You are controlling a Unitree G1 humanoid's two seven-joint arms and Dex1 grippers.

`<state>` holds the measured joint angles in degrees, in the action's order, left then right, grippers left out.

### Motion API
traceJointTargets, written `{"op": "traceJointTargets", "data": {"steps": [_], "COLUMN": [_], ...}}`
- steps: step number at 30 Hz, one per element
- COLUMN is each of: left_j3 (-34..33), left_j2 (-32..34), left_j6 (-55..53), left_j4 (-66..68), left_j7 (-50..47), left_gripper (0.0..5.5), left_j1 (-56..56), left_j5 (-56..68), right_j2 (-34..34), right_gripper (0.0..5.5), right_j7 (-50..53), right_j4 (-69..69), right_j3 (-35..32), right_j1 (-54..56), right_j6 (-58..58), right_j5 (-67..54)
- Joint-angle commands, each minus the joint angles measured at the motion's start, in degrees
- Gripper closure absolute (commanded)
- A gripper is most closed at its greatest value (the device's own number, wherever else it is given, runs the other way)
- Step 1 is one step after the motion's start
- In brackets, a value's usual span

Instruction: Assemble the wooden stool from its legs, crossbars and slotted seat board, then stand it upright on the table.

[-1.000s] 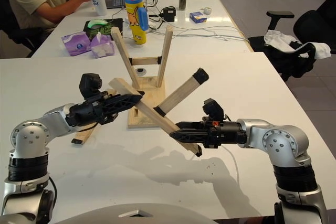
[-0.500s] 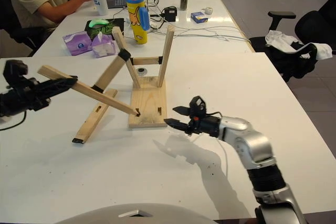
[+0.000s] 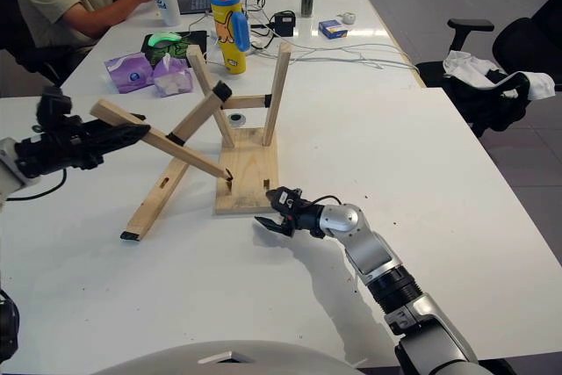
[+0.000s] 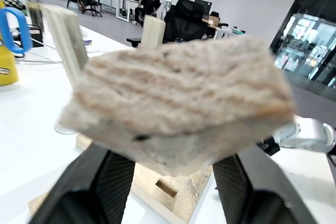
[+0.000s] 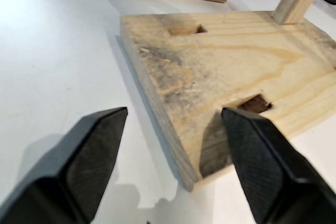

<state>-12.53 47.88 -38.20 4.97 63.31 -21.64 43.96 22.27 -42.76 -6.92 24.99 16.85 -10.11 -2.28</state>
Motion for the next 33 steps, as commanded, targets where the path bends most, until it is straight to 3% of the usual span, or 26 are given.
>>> {"op": "traceJointTargets", "data": {"steps": [1,9,20,33], "left_j3": [1.0,4.4,14.6,19.7], "left_j2": [-0.5,0.3,2.3,3.5], "left_j6": [2.5,4.2,5.8,10.6], "left_j4": [-2.8,-3.2,0.4,6.8], "left_j7": [0.0,2.1,13.0,16.0], "left_gripper": [3.47,3.47,3.47,3.47], "left_j1": [-0.2,-2.0,-10.0,-17.1], "left_j5": [-2.7,-6.7,-13.9,-22.3], "right_j2": [2.5,4.5,3.7,2.8], "right_gripper": [2.15,2.15,2.15,2.15], "right_j7": [-2.8,-6.4,-8.6,-7.6], "right_j4": [-2.7,-5.4,-3.9,-1.3], "right_j3": [-0.3,-0.8,1.0,1.9], "right_j1": [1.2,2.2,1.0,-1.0], "right_j6": [-2.4,-2.2,-4.4,-6.9], "right_j5": [1.8,2.9,2.9,3.1]}}
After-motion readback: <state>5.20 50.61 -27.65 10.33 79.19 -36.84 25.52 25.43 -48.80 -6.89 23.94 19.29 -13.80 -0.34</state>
